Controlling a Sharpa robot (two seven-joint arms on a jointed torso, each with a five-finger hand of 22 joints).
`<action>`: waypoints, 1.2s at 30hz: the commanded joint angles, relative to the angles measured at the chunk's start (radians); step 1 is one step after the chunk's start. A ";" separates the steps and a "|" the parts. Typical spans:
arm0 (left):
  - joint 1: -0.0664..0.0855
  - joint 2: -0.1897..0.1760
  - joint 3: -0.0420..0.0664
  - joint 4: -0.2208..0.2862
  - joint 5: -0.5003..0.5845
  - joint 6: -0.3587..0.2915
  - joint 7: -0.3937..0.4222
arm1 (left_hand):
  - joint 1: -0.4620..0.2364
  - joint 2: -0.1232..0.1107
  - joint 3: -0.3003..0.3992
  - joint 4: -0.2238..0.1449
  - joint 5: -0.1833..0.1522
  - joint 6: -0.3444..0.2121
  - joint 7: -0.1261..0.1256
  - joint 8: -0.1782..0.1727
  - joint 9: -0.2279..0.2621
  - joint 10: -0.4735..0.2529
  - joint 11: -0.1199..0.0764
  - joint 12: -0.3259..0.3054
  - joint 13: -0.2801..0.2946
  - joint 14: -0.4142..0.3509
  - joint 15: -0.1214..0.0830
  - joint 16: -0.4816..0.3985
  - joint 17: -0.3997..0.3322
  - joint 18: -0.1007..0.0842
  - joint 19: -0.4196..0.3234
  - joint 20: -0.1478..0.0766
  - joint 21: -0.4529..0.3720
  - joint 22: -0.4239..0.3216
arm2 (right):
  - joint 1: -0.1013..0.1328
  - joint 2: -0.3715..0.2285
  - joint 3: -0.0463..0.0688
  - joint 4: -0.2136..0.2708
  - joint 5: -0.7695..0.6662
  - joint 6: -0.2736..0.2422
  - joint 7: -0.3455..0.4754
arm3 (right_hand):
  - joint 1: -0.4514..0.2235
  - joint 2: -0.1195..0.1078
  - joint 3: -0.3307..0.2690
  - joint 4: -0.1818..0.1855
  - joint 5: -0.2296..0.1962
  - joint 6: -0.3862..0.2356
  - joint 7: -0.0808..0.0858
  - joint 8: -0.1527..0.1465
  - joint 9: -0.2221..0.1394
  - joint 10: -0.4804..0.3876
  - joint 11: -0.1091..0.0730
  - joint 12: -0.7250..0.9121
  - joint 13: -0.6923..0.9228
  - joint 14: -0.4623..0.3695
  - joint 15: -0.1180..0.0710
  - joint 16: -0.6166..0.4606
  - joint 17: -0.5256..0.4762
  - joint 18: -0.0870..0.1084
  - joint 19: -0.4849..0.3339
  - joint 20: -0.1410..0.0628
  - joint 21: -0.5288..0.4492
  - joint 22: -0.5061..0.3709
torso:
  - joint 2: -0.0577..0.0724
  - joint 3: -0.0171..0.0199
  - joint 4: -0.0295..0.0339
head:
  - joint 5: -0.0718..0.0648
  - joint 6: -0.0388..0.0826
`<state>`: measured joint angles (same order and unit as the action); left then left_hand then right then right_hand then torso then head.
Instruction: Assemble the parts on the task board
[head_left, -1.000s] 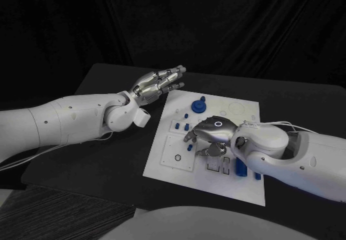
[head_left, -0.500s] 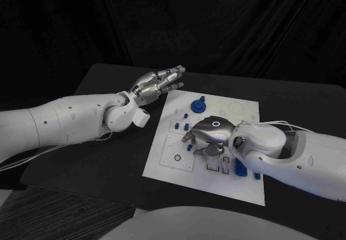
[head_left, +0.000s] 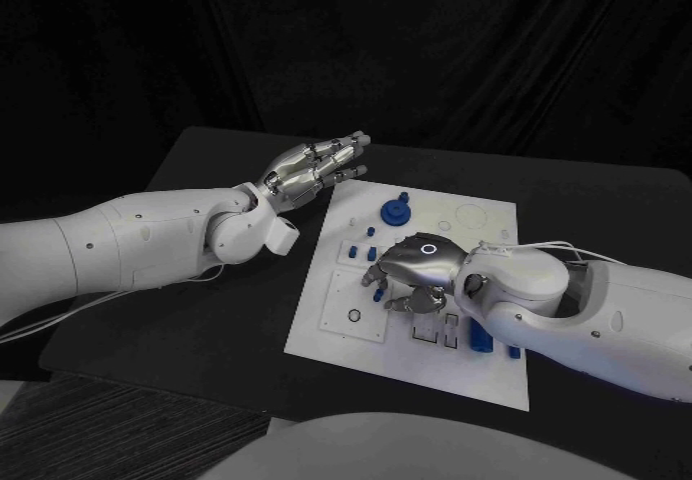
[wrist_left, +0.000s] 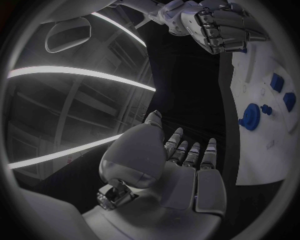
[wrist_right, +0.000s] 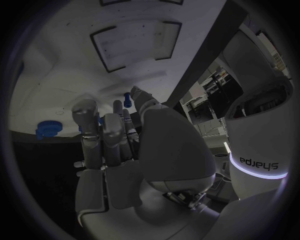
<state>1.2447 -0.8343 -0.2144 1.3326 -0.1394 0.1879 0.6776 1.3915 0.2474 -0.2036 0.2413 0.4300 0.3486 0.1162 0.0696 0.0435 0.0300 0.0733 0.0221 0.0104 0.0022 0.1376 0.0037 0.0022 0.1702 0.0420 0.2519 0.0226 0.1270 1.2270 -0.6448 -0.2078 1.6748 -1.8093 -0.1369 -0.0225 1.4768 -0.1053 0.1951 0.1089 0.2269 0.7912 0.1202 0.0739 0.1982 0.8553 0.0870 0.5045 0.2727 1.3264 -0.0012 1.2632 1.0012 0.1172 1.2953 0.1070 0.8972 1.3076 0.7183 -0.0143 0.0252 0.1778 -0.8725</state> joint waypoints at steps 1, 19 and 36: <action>-0.002 -0.001 0.001 0.004 0.006 0.012 0.012 | 0.009 0.005 0.003 -0.002 0.005 0.006 -0.001 0.006 0.001 0.002 0.007 0.005 0.002 0.000 0.005 -0.002 -0.001 0.010 0.004 0.005 0.003 0.000 | -0.001 -0.001 0.001 0.006 -0.007 -0.016 0.014 | 0.009 -0.002 0.008 -0.001 0.005 0.002 0.013 0.007 -0.002 0.008 -0.004 0.006 -0.002 -0.001 -0.007 0.000 -0.001 0.006 0.006 -0.005 0.005 0.102 | 0.000 -0.0008 0.0001 | -0.002 0.000; -0.002 -0.003 0.001 0.005 0.006 0.014 0.006 | 0.013 0.009 0.006 -0.005 0.009 0.007 -0.002 0.007 0.001 0.002 0.006 0.004 0.001 0.000 0.005 -0.002 -0.001 0.010 0.004 0.005 0.003 -0.001 | -0.001 -0.013 0.001 0.021 -0.007 -0.035 0.009 | 0.016 -0.007 0.029 -0.003 0.017 0.003 0.012 0.003 -0.013 0.035 -0.010 -0.004 -0.014 -0.001 -0.013 -0.004 -0.006 0.006 0.006 -0.013 0.000 0.101 | 0.000 -0.0005 -0.0009 | -0.006 0.000; -0.002 -0.008 0.001 0.004 0.006 0.010 0.007 | 0.014 0.011 0.008 -0.006 0.010 0.009 -0.003 0.008 0.001 0.002 0.005 0.005 0.001 0.000 0.005 -0.002 -0.001 0.010 0.004 0.005 0.003 -0.002 | 0.107 -0.195 0.001 0.073 0.051 -0.119 -0.049 | -0.041 -0.024 -0.007 0.043 -0.061 0.021 -0.011 0.008 -0.033 -0.075 0.010 -0.068 -0.055 0.100 -0.007 0.095 0.145 -0.027 0.106 -0.008 0.197 0.145 | -0.002 0.0006 0.0008 | -0.031 0.000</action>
<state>1.2444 -0.8422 -0.2142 1.3363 -0.1394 0.1905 0.6735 1.4009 0.2568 -0.2008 0.2385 0.4337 0.3522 0.1126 0.0736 0.0433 0.0300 0.0732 0.0221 0.0104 0.0022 0.1376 0.0037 0.0026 0.1702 0.0420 0.2519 0.0226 0.1265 1.3270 -0.8294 -0.2073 1.7454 -1.7997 -0.2069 -0.0270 1.4444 -0.1288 0.1916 0.1509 0.1691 0.8077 0.1105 0.0774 0.1655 0.7843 0.0966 0.4395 0.2185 1.4212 -0.0077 1.3555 1.1431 0.1008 1.3973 0.0979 1.0892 1.3073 0.7171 -0.0139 0.0250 0.1498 -0.8725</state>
